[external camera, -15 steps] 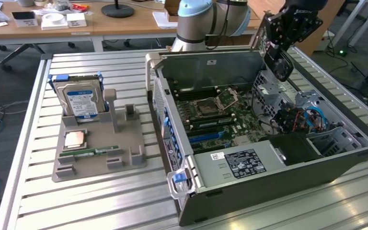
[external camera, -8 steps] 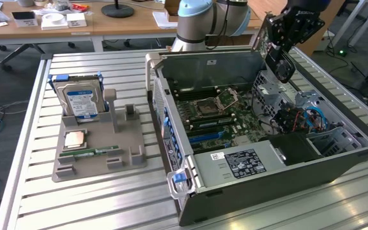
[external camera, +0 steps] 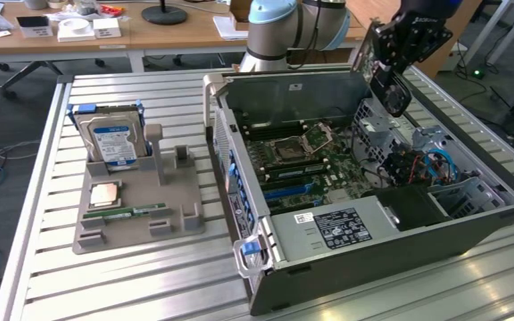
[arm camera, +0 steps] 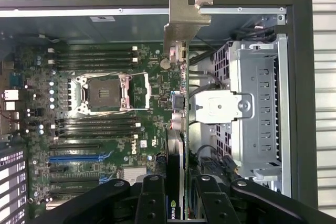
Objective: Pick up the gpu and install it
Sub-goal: 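Pick up the gpu and move the gpu toward the slot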
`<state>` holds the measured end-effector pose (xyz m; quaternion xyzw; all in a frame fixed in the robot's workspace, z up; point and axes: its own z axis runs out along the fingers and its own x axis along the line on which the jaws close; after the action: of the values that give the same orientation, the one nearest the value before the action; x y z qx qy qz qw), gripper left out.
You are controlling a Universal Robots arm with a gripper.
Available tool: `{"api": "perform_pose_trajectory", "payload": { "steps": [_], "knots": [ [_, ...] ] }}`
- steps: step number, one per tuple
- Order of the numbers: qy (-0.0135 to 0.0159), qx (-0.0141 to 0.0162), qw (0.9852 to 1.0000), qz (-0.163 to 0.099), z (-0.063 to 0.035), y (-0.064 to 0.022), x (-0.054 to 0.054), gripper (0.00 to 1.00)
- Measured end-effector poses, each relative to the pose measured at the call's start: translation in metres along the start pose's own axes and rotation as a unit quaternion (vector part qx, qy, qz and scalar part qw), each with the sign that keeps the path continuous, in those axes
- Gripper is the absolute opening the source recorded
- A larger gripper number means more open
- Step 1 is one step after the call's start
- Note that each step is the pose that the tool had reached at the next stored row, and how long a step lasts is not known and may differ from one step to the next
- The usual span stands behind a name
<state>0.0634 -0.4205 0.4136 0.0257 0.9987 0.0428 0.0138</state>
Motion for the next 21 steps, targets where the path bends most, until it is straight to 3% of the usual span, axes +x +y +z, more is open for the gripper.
{"api": "perform_pose_trajectory", "payload": {
  "steps": [13,21],
  "knots": [
    [0.0,-0.0001,1.0,0.0,0.0035,-0.0004,0.0001,0.26],
    [0.0,0.0,1.0,0.0,0.003,-0.0063,-0.0002,0.26]
  ]
}}
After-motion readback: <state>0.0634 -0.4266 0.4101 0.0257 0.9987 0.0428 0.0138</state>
